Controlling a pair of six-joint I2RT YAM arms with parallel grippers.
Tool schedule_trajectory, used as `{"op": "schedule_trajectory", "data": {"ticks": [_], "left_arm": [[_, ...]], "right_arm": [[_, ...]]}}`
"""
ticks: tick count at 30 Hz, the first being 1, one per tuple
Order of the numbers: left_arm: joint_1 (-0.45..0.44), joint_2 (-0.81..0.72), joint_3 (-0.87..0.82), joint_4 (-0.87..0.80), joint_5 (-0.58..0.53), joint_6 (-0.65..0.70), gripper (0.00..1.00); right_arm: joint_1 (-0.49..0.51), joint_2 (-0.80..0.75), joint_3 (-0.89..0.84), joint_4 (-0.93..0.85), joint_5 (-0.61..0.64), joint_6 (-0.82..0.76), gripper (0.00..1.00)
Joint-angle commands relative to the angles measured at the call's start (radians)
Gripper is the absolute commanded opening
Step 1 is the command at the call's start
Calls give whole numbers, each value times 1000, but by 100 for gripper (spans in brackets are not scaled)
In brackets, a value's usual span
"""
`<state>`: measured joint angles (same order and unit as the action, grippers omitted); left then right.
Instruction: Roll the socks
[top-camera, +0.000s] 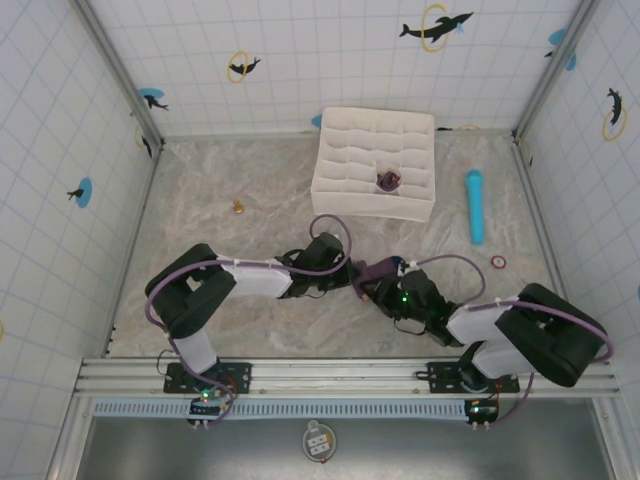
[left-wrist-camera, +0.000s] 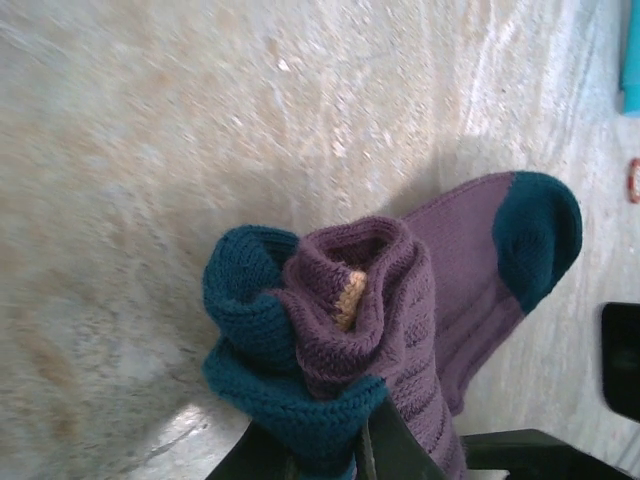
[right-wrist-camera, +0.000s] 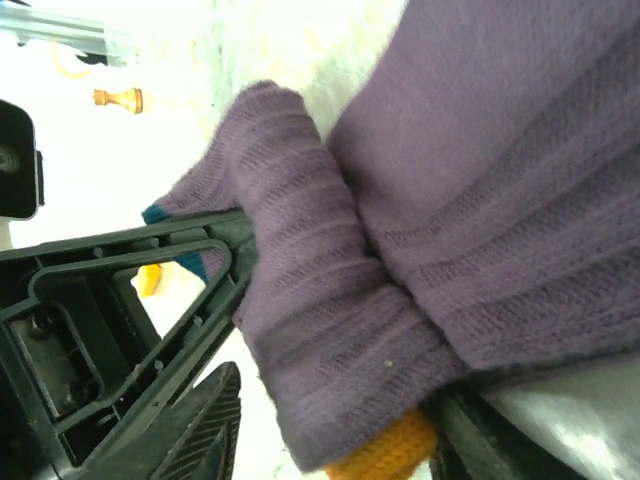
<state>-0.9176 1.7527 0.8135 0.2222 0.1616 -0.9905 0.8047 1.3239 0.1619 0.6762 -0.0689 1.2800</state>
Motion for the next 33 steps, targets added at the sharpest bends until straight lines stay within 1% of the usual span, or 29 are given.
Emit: {"op": "schedule_trajectory", "data": {"ticks": [1, 5, 9, 11, 12, 14, 16, 19, 23, 25, 28, 33], "left_arm": [[27, -35, 21, -180, -89, 31, 0], [59, -63, 15, -251, -110, -4, 0], [71, -93, 7, -319, -126, -41, 0], [72, -102, 7, -355, -128, -57, 0], [74, -106, 6, -371, -126, -62, 0], [76, -115, -2, -389, -125, -77, 0], [75, -126, -14, -397, -119, -97, 0], [75, -130, -16, -426, -112, -114, 0], [77, -140, -20, -448, -108, -126, 0], [77, -145, -20, -451, -99, -131, 0], [77, -149, -25, -451, -84, -135, 0], [77, -148, -34, -446, -71, -139, 0]], "right_arm": [[0, -66, 83, -358, 88, -225, 57], [21, -141, 158, -450, 139, -384, 58], [99, -177, 214, -519, 267, -573, 60], [145, -172, 231, -540, 337, -646, 70], [171, -163, 242, -551, 375, -680, 72], [221, -142, 257, -557, 444, -741, 73], [289, -114, 265, -531, 525, -812, 73], [374, -61, 268, -453, 610, -913, 74], [455, 24, 279, -341, 685, -1010, 75], [496, 75, 293, -296, 755, -1048, 77], [531, 144, 333, -266, 795, -1099, 77], [550, 240, 379, -215, 832, -1135, 77]]}}
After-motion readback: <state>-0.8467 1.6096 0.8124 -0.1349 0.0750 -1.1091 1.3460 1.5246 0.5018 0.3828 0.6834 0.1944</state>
